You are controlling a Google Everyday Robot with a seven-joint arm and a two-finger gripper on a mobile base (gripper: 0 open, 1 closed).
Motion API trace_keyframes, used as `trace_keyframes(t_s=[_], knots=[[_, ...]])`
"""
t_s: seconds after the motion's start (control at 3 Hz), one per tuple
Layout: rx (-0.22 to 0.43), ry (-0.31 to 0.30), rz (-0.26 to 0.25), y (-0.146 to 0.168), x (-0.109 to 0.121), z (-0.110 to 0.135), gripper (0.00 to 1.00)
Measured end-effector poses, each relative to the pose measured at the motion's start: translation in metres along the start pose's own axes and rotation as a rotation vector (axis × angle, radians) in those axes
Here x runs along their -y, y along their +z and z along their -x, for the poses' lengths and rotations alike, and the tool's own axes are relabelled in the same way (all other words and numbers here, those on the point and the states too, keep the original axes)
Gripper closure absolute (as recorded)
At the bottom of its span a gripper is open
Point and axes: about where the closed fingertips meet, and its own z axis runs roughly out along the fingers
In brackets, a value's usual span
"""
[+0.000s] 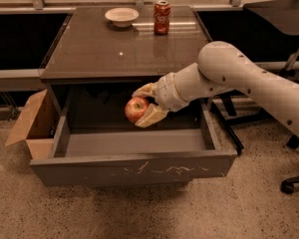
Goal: Pick apple from top drawer and place on counter
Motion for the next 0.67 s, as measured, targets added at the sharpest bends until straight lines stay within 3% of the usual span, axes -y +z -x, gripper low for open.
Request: trace_keyframes(t_s=[0.33, 0.67], knots=[[0.037, -0.037, -0.029, -0.006, 0.021, 0.025, 1.00], [0.103, -0.074, -0.071, -0.007, 0.065, 0.061, 1.00]])
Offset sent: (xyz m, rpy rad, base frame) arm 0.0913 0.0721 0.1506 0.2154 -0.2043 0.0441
